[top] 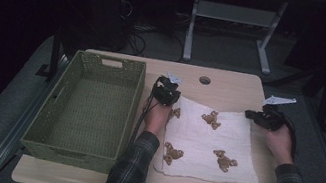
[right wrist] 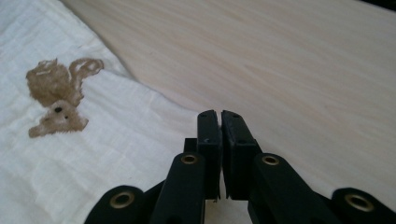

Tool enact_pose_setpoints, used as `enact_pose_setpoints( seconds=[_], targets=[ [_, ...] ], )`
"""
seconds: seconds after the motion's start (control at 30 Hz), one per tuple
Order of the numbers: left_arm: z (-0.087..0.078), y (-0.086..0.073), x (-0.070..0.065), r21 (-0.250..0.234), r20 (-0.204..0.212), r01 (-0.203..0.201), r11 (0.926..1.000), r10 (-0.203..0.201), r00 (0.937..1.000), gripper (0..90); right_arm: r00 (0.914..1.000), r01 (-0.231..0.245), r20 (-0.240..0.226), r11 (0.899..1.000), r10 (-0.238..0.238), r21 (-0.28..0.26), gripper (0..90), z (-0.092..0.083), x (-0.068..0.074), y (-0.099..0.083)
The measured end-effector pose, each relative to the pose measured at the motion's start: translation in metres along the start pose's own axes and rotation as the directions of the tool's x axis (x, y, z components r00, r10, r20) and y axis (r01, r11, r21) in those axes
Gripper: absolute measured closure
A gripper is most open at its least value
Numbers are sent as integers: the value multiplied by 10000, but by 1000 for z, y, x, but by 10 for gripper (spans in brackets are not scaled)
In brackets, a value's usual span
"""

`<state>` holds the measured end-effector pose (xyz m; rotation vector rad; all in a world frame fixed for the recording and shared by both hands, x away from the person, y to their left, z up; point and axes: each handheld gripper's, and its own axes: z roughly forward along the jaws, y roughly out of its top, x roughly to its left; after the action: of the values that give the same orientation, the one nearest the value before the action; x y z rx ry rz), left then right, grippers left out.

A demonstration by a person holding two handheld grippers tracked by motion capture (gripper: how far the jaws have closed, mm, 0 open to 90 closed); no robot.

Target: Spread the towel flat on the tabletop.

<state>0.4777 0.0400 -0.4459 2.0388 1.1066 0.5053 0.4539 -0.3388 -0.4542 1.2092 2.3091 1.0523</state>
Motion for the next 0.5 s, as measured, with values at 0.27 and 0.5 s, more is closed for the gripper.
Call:
enact_pose_setpoints(
  seconds=[0.27, 0.5],
  targets=[
    [10, -4, 1, 373, 46, 33, 9993, -35, 10000, 653, 9994, -346, -66, 9989, 345, -303, 685, -3, -8, 5],
    [15, -8, 4, 641, -56, 242, 9976, -239, 9997, 577, 9977, -666, -121, 9971, 662, -369, 672, 9, -17, 11]
  ],
)
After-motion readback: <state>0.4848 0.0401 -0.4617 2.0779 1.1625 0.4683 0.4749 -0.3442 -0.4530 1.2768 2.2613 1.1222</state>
